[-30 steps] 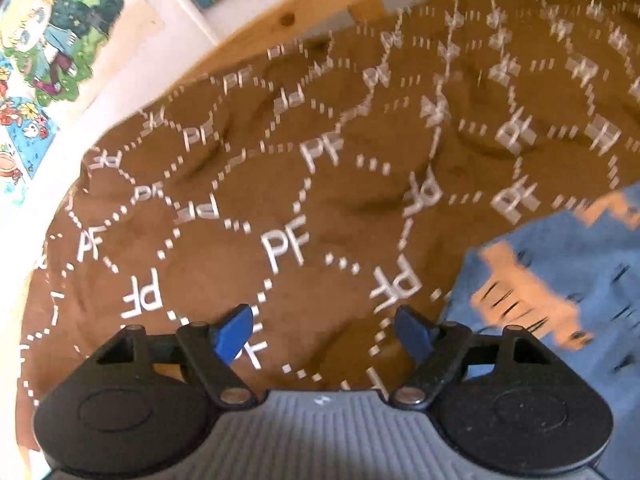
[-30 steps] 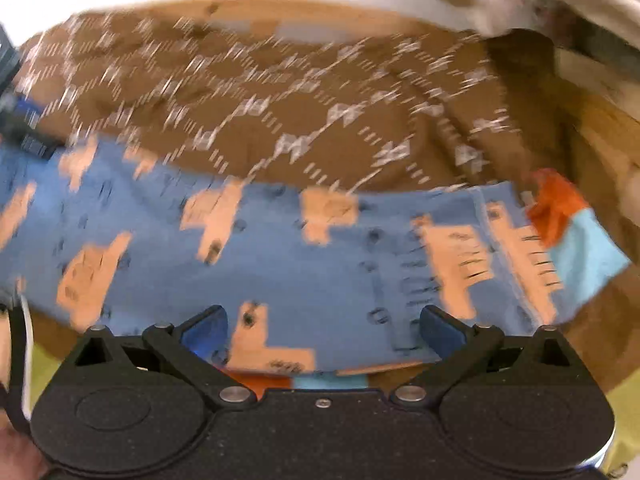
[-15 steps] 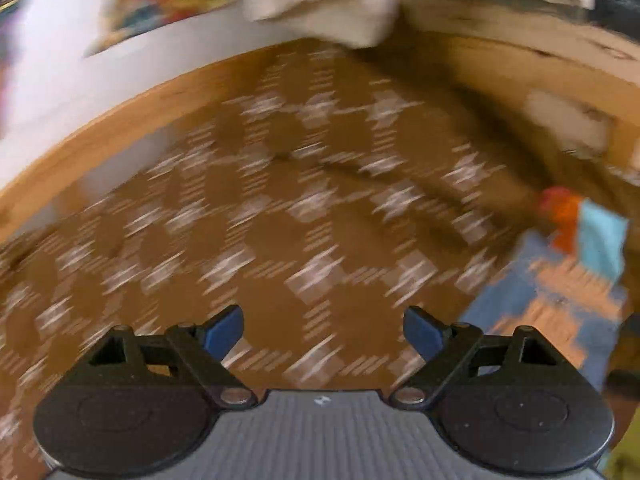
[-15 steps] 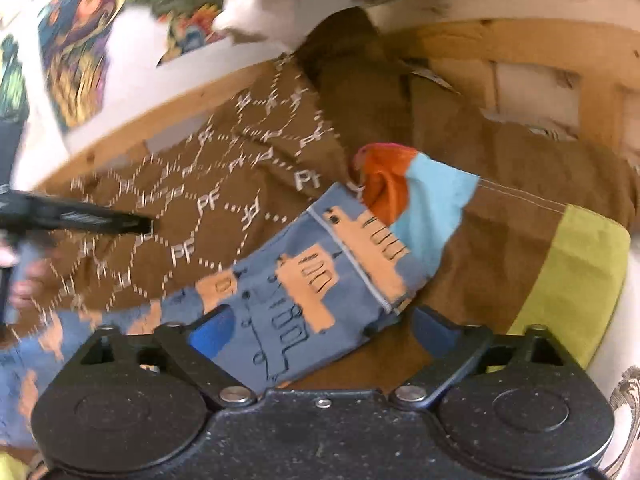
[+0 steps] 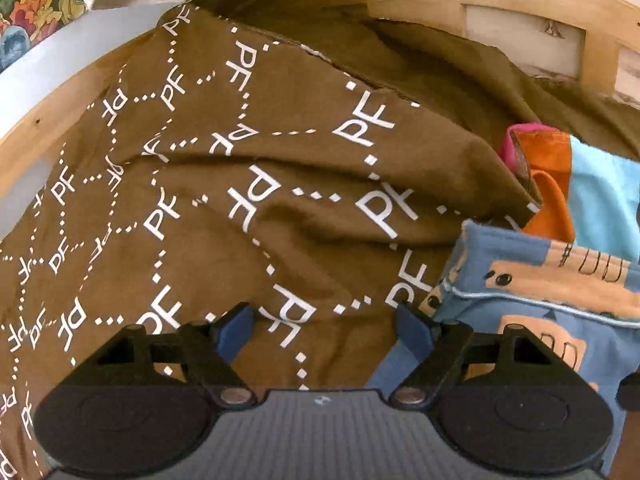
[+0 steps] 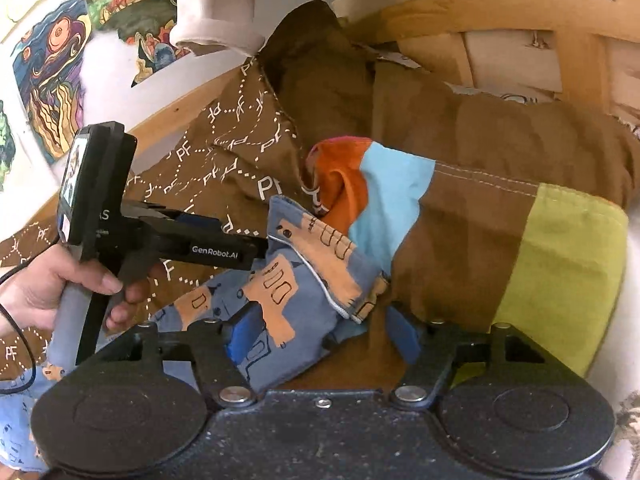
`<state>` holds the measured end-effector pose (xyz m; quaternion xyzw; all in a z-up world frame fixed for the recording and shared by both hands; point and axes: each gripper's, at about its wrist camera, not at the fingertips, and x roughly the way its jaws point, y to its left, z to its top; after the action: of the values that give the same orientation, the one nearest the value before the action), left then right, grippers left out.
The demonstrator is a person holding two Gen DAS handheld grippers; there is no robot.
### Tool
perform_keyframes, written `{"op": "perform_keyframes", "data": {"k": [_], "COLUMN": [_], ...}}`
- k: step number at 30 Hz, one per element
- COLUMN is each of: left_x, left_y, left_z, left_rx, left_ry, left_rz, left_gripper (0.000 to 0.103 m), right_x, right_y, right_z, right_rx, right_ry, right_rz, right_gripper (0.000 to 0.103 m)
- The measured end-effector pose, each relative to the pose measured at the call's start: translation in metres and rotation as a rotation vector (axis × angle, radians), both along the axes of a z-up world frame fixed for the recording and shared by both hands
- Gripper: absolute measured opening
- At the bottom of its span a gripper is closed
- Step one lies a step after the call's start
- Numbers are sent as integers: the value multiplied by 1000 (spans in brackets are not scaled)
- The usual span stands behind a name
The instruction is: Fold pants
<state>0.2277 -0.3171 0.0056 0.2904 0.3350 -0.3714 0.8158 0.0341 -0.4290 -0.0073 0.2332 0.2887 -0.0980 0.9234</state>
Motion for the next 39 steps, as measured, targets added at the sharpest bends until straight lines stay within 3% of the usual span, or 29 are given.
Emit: {"op": "perform_keyframes", "data": {"k": [8, 10, 11, 12, 14, 17, 21, 27, 32, 36, 39], "left_x": [-12, -14, -13, -13, -3, -2, -1, -9, -9, -9, -9], "left_y": [4, 1, -3, -4, -11, -8, 9, 30, 32, 21, 16], "left_z": [-7, -7, -5, 1, 8, 22, 46, 70, 70, 60, 53], "left_rx": [10, 17, 21, 29, 51, 75, 31, -116, -225, -220, -202], "left_ry": [-31, -27, -23, -21, -36, -57, 72, 361, 570, 602, 603], "left_rz": [14, 16, 18, 27, 55, 134, 230, 223, 233, 246, 259], "left_gripper": [84, 84, 84, 84, 81, 74, 70, 69, 73, 73, 62], "right_x": [4, 5, 6, 6, 4, -2, -3, 2, 4, 3, 1], "right_y": [-15, -16, -16, -17, -20, -22, 1, 56, 91, 110, 117], "right_z": [-5, -7, -8, -9, -12, -10, 4, 12, 7, 2, 0], "right_rx": [80, 89, 79, 67, 77, 92, -89, -463, -611, -695, -730], "right_ry": [-29, -41, -40, -33, -25, -52, -86, -91, -88, -82, -81], "right_rz": [-66, -76, -78, -84, -98, -111, -49, 98, 219, 284, 317], "right_gripper": [69, 63, 54, 39, 23, 19, 14, 13, 13, 13, 13]}}
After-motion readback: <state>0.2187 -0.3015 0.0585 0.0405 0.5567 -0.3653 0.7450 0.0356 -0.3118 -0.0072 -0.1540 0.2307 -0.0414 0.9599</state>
